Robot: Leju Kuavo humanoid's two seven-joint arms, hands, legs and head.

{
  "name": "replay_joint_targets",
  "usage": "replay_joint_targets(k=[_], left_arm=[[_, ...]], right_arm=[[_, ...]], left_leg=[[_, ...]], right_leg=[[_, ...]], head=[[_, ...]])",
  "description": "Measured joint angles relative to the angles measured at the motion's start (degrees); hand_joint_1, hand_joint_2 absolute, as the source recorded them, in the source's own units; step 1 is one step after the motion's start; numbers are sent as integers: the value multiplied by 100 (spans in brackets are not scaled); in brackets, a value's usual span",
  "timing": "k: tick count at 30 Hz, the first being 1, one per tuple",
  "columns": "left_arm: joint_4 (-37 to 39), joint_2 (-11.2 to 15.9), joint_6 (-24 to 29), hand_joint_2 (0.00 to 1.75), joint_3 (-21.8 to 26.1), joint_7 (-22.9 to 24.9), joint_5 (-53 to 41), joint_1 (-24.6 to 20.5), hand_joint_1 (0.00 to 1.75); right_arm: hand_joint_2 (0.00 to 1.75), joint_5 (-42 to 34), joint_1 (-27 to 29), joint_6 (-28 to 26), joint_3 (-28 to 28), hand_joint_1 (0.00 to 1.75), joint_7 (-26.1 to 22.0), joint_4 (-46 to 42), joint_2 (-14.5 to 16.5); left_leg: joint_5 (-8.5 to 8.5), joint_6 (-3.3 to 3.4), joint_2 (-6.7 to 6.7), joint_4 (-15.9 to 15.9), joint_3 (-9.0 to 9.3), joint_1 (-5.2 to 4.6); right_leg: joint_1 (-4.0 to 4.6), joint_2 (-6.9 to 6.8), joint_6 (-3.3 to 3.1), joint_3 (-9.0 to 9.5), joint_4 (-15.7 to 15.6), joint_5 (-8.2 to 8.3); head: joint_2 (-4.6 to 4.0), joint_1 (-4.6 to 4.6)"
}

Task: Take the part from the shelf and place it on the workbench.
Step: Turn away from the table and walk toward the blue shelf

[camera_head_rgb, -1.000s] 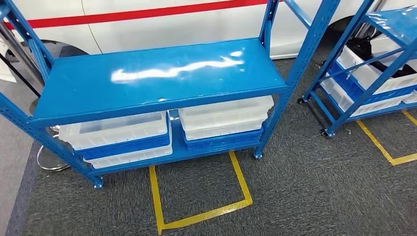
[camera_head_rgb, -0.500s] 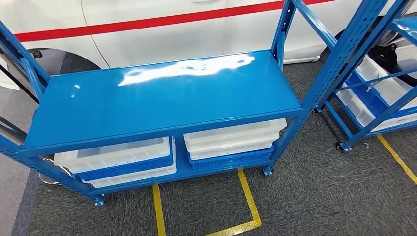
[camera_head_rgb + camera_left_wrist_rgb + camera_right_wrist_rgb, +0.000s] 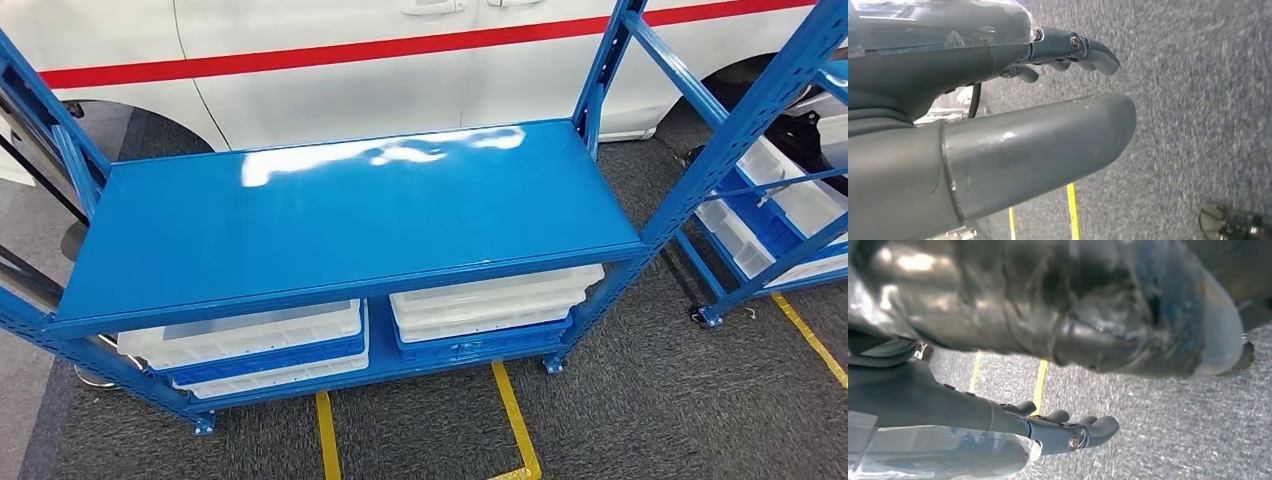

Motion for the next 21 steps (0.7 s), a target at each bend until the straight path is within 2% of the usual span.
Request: replay_joint_targets(k=[1, 2, 3, 5, 7, 10, 12, 13, 15, 16, 17, 18, 19, 21], left_arm=[[-3, 0, 1, 0, 0, 1, -1, -1, 0], [-4, 0, 1, 0, 0, 4, -1, -1, 0], [-5, 0, 2, 0, 0, 7, -1, -1, 0], [-5, -3, 1, 0, 0, 20, -3, 4, 0], [-6, -7, 0, 0, 0, 38, -16, 3, 0], [-9, -5, -1, 0, 0, 61, -46, -6, 0], [-11, -9, -1, 0, 0, 69, -50, -8, 0], [-12, -11, -1, 0, 0, 72, -50, -8, 0], [-15, -11, -1, 0, 0, 77, -51, -6, 0], [-17, -10, -1, 0, 0, 79, -51, -4, 0], [-20, -9, -1, 0, 0, 81, -51, 1, 0], [-21, -9, -1, 0, 0, 83, -51, 5, 0], [-22, -9, -1, 0, 0, 85, -51, 9, 0], [-28, -4, -1, 0, -1, 87, -51, 6, 0]], right_arm=[[0, 1, 1, 0, -1, 0, 0, 0, 0], [0, 2, 3, 0, -2, 0, 0, 0, 0], [0, 3, 3, -1, -3, 0, 0, 0, 0], [0, 5, 2, -2, -8, 0, 0, 0, 0], [0, 11, -6, -2, -14, 0, -2, 0, 0], [0, 19, -17, -2, -17, 0, -7, 0, 8], [0, 19, -15, -2, -20, 0, -7, 0, 21], [0, 19, -14, -2, -21, 0, -7, 0, 26], [0, 19, -12, 0, -22, 0, -7, 0, 30], [0, 19, -11, 1, -22, 0, -7, 0, 31], [0, 19, -10, 2, -22, 0, -7, 0, 31], [0, 19, -10, 2, -22, 0, -7, 0, 31], [0, 19, -10, 2, -22, 0, -7, 0, 32], [87, 19, -14, 4, -22, 0, -8, 0, 41]], left_leg=[[-13, 7, 0, 1, 8, -5], [-25, 8, -2, 2, 22, -8], [-37, 2, -6, 5, 40, -9], [-62, -23, -14, 17, 85, -12], [-78, -72, -20, 47, 95, -33], [-76, -173, -22, 39, 86, -40], [-207, -235, -19, 191, 25, -26], [-368, -260, -17, 425, -75, -19], [-775, -299, -15, 1154, -380, -12], [-904, -311, -14, 1472, -506, -11], [-927, -313, -14, 1621, -549, -12], [-839, -306, -14, 1549, -484, -12], [-674, -290, -14, 1278, -322, -13], [-356, -226, -13, 457, 115, -31]], right_leg=[[-3, -2, 7, -167, 272, -46], [-3, -4, 9, -244, 351, 16], [-3, -5, 4, -220, 224, 177], [0, -6, -28, 68, -482, 610], [21, -2, -69, 289, -1041, 832], [33, 6, -148, 298, -1155, 855], [13, -6, -223, 302, -1188, 886], [3, -17, -253, 299, -1200, 900], [11, -36, -282, 274, -1200, 909], [16, -44, -285, 266, -1198, 911], [19, -49, -286, 261, -1194, 912], [20, -51, -285, 264, -1191, 912], [21, -51, -283, 274, -1188, 911], [34, -49, -263, 293, -1179, 903]], head=[[0, 0], [0, 0], [0, 1], [0, 1], [0, -1], [0, -1], [0, -1], [0, -2], [0, -2], [0, -2], [0, -2], [0, -2], [0, -2], [0, -1]])
